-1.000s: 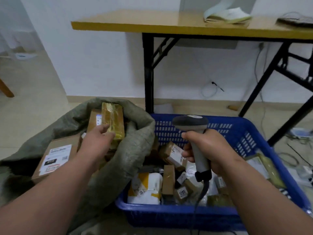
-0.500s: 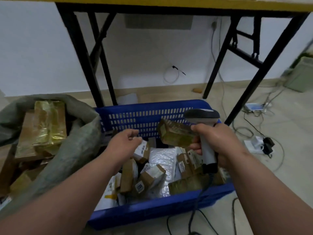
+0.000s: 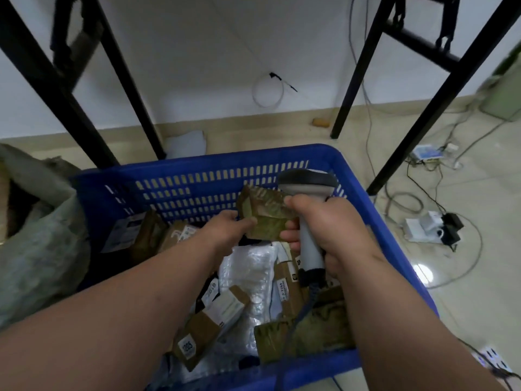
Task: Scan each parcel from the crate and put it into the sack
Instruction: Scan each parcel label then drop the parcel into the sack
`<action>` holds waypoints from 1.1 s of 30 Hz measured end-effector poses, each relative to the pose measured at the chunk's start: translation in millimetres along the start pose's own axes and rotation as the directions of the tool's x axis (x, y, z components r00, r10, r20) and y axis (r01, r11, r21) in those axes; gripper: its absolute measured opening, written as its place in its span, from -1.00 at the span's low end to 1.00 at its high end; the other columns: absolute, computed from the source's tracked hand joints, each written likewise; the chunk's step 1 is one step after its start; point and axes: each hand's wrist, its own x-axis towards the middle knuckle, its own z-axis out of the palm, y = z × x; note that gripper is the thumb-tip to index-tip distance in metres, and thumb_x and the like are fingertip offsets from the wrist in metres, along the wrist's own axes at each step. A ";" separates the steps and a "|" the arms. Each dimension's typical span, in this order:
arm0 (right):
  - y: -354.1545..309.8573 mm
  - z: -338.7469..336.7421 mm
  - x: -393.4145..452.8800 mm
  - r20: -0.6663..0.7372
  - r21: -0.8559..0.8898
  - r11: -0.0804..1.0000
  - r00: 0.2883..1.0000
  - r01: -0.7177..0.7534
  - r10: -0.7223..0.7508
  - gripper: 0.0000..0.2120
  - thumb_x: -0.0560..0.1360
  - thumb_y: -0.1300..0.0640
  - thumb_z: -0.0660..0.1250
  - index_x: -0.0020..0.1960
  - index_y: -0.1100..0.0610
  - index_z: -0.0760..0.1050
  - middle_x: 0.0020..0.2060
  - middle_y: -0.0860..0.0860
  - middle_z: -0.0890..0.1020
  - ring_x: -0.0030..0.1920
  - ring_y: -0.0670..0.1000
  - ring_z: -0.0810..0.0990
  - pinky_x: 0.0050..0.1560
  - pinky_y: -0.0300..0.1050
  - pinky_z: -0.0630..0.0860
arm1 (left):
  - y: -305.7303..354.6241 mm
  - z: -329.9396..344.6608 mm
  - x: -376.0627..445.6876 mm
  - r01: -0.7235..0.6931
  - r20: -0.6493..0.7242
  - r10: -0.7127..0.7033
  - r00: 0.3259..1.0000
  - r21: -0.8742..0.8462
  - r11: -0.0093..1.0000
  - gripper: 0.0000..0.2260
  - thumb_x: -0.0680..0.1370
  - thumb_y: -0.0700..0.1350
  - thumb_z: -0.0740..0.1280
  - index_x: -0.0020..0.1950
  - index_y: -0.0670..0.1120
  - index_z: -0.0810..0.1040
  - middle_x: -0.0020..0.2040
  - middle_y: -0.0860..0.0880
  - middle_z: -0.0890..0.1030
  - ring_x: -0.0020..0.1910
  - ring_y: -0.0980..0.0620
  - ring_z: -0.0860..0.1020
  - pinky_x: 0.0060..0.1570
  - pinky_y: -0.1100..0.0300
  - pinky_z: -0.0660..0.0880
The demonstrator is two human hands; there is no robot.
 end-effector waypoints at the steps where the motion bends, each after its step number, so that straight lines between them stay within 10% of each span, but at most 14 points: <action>1: 0.4 1.0 3.1 0.004 -0.004 1.000 1.000 -0.002 0.002 -0.86 0.46 0.10 0.44 -0.12 0.16 0.56 -0.36 0.13 0.66 -0.41 0.06 0.70 -0.45 -0.15 0.58 | 2.5 5.0 8.4 0.021 0.016 -0.020 1.000 -0.030 0.999 -0.46 0.54 0.12 0.38 0.45 -0.02 0.34 0.28 -0.03 0.50 0.01 0.04 0.50 0.00 0.05 0.48; 6: 4.6 4.8 18.4 0.031 -0.030 0.999 0.999 -0.037 0.038 -0.85 0.45 0.11 0.44 -0.15 0.17 0.55 -0.36 0.13 0.64 -0.43 0.06 0.68 -0.45 -0.15 0.55 | 4.9 25.0 43.1 0.125 0.061 -0.119 0.991 -0.112 0.986 -0.54 0.55 0.13 0.36 0.38 -0.02 0.38 0.04 0.02 0.53 -0.03 0.05 0.48 0.13 -0.05 0.42; 9: 5.2 4.6 26.6 0.045 -0.030 0.998 0.997 -0.054 0.056 -0.83 0.45 0.10 0.44 -0.10 0.19 0.54 -0.33 0.14 0.64 -0.40 0.07 0.69 -0.43 -0.15 0.54 | 1.3 32.2 57.3 0.187 0.075 -0.177 0.981 -0.160 0.969 -0.39 0.50 0.25 0.37 0.44 -0.02 0.34 0.30 -0.05 0.50 0.27 -0.09 0.46 0.27 -0.15 0.40; 19: -1.9 -1.4 29.0 0.037 0.006 1.000 0.999 -0.030 0.029 -0.86 0.44 0.10 0.45 -0.15 0.18 0.57 -0.39 0.11 0.65 -0.42 0.06 0.69 -0.45 -0.16 0.56 | 0.8 36.9 68.7 0.171 0.018 -0.183 0.983 -0.463 0.870 -0.52 0.37 0.02 0.52 0.21 -0.14 0.55 0.04 -0.14 0.67 0.00 -0.11 0.65 -0.15 0.02 0.62; 22: -7.7 0.0 23.3 0.022 0.038 0.999 1.000 -0.012 0.012 -0.86 0.45 0.10 0.45 -0.11 0.17 0.57 -0.39 0.11 0.64 -0.42 0.05 0.68 -0.47 -0.18 0.54 | 14.5 17.3 45.1 0.036 -0.097 -0.075 0.992 -0.353 0.935 -0.45 0.27 0.10 0.50 0.15 -0.18 0.58 -0.04 -0.13 0.67 -0.11 -0.08 0.65 -0.36 0.12 0.59; 26: -15.9 1.8 11.0 -0.016 0.079 0.997 1.000 0.022 -0.020 -0.81 0.44 0.08 0.46 -0.12 0.21 0.58 -0.42 0.09 0.64 -0.45 0.02 0.66 -0.46 -0.17 0.53 | 41.6 -24.3 -2.3 -0.216 -0.271 0.227 0.935 0.070 0.974 -0.35 0.08 0.28 0.42 0.06 -0.06 0.59 -0.03 -0.08 0.65 0.00 -0.09 0.62 0.04 -0.03 0.60; 33: -28.5 13.2 -28.0 -0.078 0.188 0.977 0.993 0.098 -0.084 -0.76 0.45 0.03 0.46 -0.10 0.22 0.57 -0.47 0.08 0.66 -0.40 0.08 0.69 -0.43 -0.13 0.55 | 32.3 -95.7 -101.6 -0.431 -0.218 0.690 0.690 0.643 0.634 -0.27 0.24 0.17 0.51 0.37 0.10 0.35 0.13 0.11 0.31 0.13 0.16 0.28 0.12 0.22 0.31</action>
